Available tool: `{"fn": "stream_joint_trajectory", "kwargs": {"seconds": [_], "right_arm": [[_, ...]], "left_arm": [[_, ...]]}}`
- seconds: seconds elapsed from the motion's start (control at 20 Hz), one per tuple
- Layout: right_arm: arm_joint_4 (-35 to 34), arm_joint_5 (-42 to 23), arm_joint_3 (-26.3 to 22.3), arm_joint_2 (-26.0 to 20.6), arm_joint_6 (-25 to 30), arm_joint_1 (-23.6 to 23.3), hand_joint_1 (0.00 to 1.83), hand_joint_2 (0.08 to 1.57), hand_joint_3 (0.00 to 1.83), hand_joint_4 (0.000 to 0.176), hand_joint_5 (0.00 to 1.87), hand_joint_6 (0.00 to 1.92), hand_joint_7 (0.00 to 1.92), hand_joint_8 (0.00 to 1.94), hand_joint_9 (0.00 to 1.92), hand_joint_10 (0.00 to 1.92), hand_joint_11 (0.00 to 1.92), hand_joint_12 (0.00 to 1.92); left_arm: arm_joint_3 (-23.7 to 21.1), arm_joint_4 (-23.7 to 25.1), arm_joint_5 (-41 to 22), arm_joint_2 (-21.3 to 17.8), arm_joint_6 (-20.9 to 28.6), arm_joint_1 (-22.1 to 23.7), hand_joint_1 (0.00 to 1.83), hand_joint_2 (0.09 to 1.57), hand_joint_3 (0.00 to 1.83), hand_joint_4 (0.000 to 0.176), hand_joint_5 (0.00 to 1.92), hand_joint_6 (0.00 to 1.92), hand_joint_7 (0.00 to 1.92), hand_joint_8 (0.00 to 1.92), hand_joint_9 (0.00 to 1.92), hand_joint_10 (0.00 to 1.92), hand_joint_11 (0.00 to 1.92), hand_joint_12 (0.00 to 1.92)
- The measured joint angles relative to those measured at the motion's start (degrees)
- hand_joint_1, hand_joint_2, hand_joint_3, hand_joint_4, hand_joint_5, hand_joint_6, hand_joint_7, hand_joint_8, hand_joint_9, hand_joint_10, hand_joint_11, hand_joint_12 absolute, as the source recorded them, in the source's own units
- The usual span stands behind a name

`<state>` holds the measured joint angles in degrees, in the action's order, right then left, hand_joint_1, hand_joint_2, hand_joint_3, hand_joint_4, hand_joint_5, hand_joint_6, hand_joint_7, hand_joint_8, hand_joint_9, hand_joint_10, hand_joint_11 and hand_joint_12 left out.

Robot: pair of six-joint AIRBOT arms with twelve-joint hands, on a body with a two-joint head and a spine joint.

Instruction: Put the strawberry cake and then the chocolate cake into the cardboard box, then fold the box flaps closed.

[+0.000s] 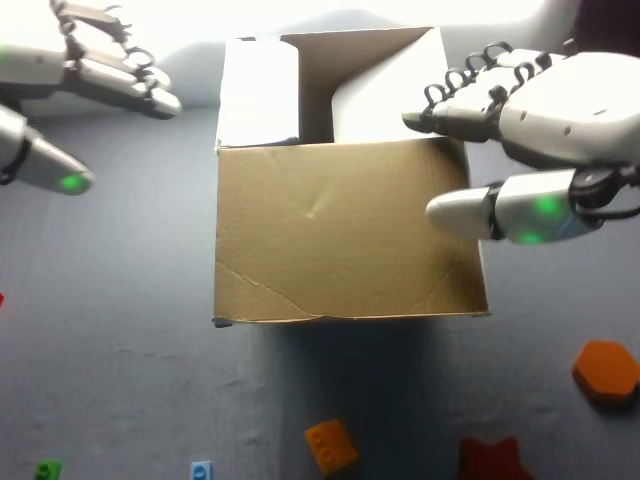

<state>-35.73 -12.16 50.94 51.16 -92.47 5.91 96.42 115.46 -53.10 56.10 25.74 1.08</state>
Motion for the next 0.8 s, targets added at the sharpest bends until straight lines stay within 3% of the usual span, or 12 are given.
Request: {"fn": "stream_joint_trajectory", "kwargs": {"seconds": [0.2,0.4,0.45,0.55,0.65,0.8], "right_arm": [[-0.2,1.8,0.0,-4.1,2.7,-4.1,0.0,1.25,0.0,0.0,0.19,0.0,0.24,0.0,0.17,0.01,0.0,0.7],[-1.0,4.5,-0.6,-9.3,5.2,-5.0,0.0,1.24,0.0,0.0,0.21,0.01,0.25,0.0,0.19,0.01,0.0,0.79],[-2.3,5.5,-0.9,-11.1,5.3,-5.0,0.0,1.25,0.0,0.0,0.19,0.0,0.26,0.0,0.2,0.01,0.0,0.82],[-2.4,5.6,-1.7,-13.9,5.2,-4.2,0.0,1.24,0.0,0.0,0.18,0.0,0.25,0.0,0.2,0.01,0.0,0.81],[-2.9,5.9,-1.9,-15.3,5.2,-3.8,0.0,1.23,0.0,0.0,0.2,0.01,0.25,0.0,0.2,0.01,0.0,0.87],[-3.2,3.9,-1.9,-15.3,5.3,-3.8,0.0,1.24,0.0,0.0,0.17,0.0,0.21,0.0,0.17,0.0,0.0,0.75]], "left_arm": [[-3.9,0.6,-0.9,-3.8,0.1,-3.5,0.01,1.26,0.0,0.016,0.22,0.01,0.23,0.01,0.28,0.01,0.0,0.82],[-10.9,-0.5,-3.9,-6.9,0.1,-6.1,0.0,1.27,0.0,0.03,0.18,0.0,0.21,0.01,0.24,0.0,0.0,0.82],[-13.6,-1.0,-3.9,-8.0,-0.3,-7.2,0.0,1.27,0.0,0.014,0.2,0.01,0.24,0.01,0.26,0.01,0.0,0.8],[-16.8,-2.6,-3.8,-8.9,-2.0,-10.2,0.0,1.27,0.0,0.008,0.2,0.0,0.24,0.01,0.27,0.01,0.0,0.78],[-19.2,-3.5,-3.0,-9.3,-3.7,-13.3,0.0,1.27,0.0,0.025,0.17,0.0,0.21,0.0,0.25,0.0,0.0,0.81],[-22.4,-7.4,-0.4,-9.2,-7.6,-17.1,0.0,1.27,0.0,0.021,0.21,0.01,0.24,0.0,0.27,0.0,0.0,0.8]]}}
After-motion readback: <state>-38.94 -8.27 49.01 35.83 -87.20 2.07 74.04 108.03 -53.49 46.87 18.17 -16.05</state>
